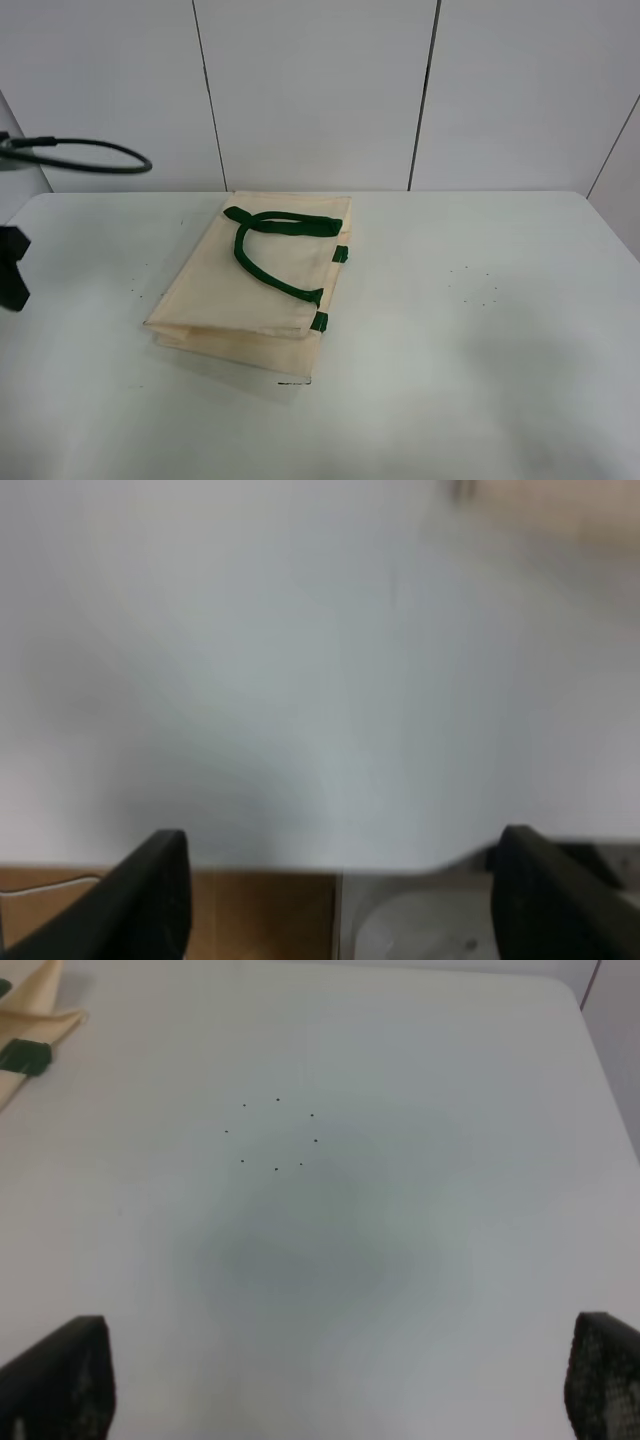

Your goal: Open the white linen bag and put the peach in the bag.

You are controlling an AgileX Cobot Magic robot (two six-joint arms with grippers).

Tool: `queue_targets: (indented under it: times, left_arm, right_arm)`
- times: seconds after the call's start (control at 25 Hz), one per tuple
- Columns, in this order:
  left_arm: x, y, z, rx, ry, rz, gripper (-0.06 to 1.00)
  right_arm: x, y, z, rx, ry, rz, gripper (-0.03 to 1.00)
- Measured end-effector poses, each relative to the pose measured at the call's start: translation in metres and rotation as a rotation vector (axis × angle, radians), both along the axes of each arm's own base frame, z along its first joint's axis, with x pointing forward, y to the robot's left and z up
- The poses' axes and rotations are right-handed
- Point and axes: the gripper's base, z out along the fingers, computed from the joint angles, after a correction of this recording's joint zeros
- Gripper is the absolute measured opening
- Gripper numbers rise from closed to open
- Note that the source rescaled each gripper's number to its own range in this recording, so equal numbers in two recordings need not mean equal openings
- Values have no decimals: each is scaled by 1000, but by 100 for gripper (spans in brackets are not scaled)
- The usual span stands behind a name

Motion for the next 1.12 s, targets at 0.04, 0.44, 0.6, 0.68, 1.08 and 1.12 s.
queue_targets:
  times: [0.04,0.44,0.6,0.68,1.08,1.12]
  left_arm:
    - [-11,0,-7,0,4,-2,93]
    - [-104,0,-56,-9,-148,-10,92]
    - [-127,-1,-47,-9,-315,-23,92]
    - [-138,-1,-42,-6,-402,-30,92]
    - [-187,0,-37,-1,-736,-34,92]
    - [-191,0,-37,0,-759,-34,92]
  right_arm:
    - [0,0,0,0,0,0,100]
    - [0,0,0,0,0,0,100]
    - [0,0,0,0,0,0,100]
    - [0,0,0,0,0,0,100]
    - [0,0,0,0,0,0,100]
    - [0,0,0,0,0,0,100]
